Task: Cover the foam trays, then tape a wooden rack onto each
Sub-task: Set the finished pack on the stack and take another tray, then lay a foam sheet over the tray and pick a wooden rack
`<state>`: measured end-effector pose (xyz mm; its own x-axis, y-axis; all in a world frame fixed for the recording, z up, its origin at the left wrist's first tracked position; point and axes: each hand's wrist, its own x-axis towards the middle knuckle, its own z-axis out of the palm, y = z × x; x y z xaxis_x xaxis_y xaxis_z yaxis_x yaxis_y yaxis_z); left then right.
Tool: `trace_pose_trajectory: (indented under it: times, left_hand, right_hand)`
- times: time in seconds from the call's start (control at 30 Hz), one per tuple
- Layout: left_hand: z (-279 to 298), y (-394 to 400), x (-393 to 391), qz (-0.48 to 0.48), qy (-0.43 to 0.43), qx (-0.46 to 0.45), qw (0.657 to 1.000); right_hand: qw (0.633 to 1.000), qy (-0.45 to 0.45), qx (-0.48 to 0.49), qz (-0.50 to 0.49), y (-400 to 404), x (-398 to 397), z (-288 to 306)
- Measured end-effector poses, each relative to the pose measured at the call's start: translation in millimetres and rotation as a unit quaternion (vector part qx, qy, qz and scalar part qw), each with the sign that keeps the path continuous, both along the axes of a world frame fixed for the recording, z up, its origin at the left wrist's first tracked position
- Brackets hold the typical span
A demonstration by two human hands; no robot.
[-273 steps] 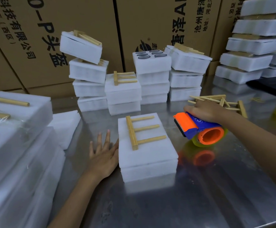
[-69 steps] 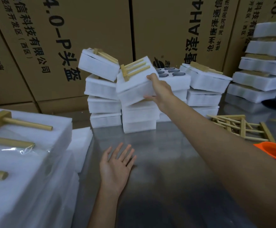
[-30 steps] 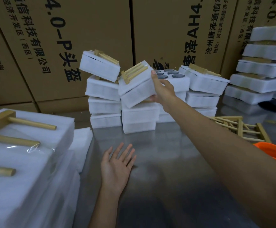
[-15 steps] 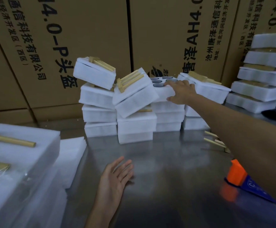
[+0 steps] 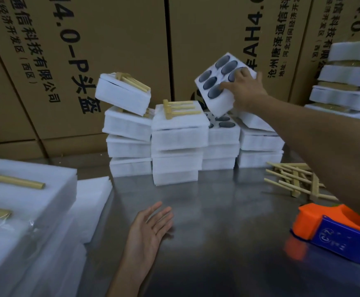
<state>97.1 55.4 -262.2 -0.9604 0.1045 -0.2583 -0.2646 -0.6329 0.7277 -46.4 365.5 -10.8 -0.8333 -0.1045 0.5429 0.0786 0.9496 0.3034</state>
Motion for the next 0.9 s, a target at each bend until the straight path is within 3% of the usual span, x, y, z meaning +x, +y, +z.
trace_pose_trajectory:
  times: [0.23,0.33,0.43,0.53,0.73,0.9]
  left_hand:
    - [2,1,1,0.000,-0.003,-0.003,1.000]
    - [1,0,2,0.002,0.005,-0.012,1.000]
    - [1,1,4,0.001,0.018,-0.030,0.999]
    - [3,1,6,0.002,0.024,-0.044,0.999]
    - [5,3,16,0.019,0.036,-0.079,0.996]
    - [9,7,24,0.031,0.060,-0.117,0.991]
  right_hand:
    - [0.997,0.063,-0.037,-0.014,9,34,15]
    - [0.995,0.077,-0.063,0.012,13,58,16]
    - [0.982,0.096,-0.147,0.070,9,89,8]
    - [0.960,0.117,-0.225,0.120,-4,128,-13]
    - [0.946,0.149,-0.253,0.136,-41,215,-89]
    - [0.942,0.056,-0.264,0.201,-68,285,-144]
